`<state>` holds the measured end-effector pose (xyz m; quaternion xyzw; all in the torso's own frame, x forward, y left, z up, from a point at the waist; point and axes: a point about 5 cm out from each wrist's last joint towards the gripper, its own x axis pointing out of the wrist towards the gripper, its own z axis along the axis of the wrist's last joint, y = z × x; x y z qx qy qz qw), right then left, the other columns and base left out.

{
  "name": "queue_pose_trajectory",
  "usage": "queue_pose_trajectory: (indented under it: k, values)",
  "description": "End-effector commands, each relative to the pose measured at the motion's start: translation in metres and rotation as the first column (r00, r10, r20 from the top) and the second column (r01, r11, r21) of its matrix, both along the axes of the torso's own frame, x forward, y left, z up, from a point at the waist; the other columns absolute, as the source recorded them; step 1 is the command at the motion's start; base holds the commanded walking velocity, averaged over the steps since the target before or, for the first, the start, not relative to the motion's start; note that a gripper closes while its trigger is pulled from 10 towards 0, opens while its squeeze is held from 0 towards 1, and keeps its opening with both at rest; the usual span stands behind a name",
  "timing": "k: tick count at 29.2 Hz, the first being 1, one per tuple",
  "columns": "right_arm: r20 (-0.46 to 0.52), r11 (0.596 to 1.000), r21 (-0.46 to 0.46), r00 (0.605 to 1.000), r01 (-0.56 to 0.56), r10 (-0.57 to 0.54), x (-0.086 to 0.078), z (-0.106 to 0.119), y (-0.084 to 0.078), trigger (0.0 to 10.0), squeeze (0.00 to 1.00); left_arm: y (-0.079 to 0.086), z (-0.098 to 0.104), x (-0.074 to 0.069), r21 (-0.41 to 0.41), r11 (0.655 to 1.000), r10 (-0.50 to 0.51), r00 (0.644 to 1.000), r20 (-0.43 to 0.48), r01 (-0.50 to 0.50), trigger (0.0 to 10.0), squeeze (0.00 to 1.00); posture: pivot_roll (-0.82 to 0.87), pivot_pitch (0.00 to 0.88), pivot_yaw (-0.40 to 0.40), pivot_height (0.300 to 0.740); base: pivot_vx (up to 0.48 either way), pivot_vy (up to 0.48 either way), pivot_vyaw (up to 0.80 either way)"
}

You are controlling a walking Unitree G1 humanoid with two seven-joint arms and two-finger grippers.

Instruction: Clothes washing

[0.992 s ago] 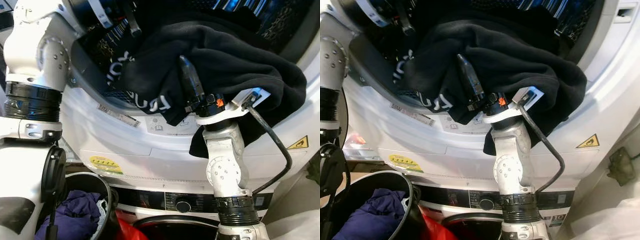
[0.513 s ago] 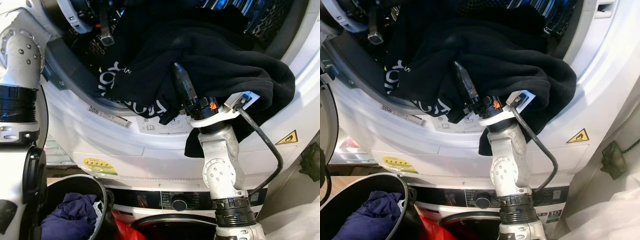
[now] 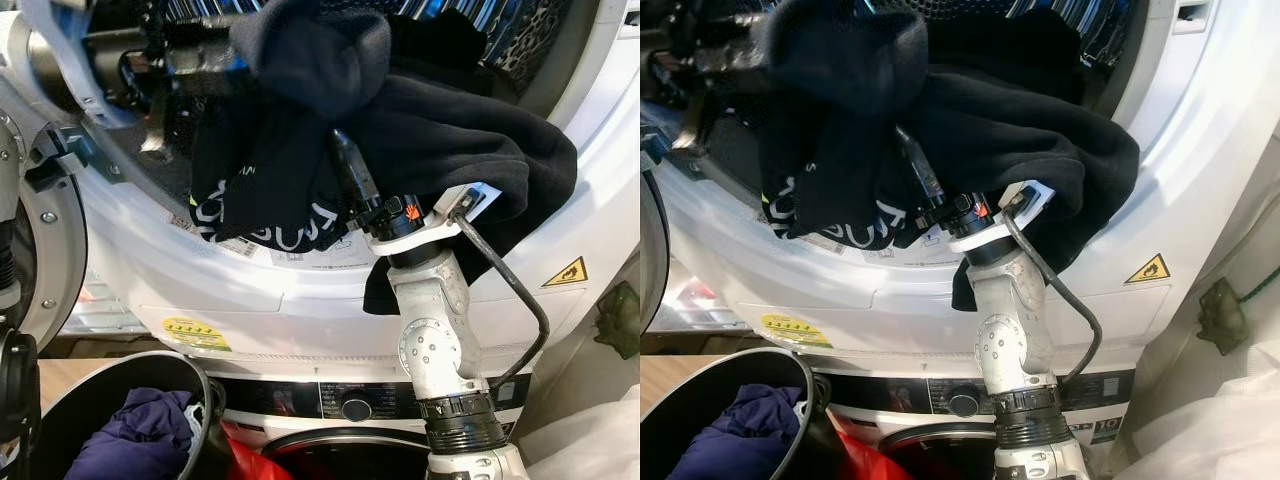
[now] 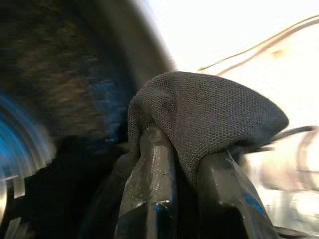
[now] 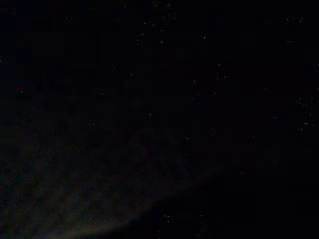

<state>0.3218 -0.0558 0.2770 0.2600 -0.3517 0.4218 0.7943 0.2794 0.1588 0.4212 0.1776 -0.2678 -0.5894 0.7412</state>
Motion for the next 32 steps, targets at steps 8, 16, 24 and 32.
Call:
queue_pose_trajectory:
  k: [8,16,24,32]
  values:
    - [-0.077,0.998,0.059,0.997,-0.024,0.028,0.005,-0.005,0.014,10.0,0.00,-0.072,-0.037,0.005,-0.167,0.982,0.109,0.990,0.093,-0.093,10.0,0.00,0.11,0.000,0.177,0.740,0.000,0.000,0.00]
    - [-0.098,0.996,0.093,0.995,0.006,0.003,0.010,-0.002,0.016,10.0,0.00,-0.113,-0.052,-0.019,-0.365,0.931,0.039,0.999,0.028,-0.026,10.0,0.00,0.10,0.000,0.184,0.740,0.000,0.000,0.00]
    - [-0.151,0.986,0.121,0.984,0.116,-0.097,0.026,0.002,0.013,10.0,0.00,-0.101,-0.039,-0.022,-0.517,0.829,0.275,0.960,0.046,-0.213,10.0,0.00,0.12,0.000,0.192,0.740,0.000,0.000,0.00]
    - [-0.228,0.964,0.134,0.954,0.230,-0.195,0.040,0.003,0.008,10.0,0.00,-0.066,-0.039,-0.010,-0.536,0.767,0.392,0.919,-0.044,-0.353,10.0,0.00,0.13,0.000,0.191,0.740,0.000,0.000,0.00]
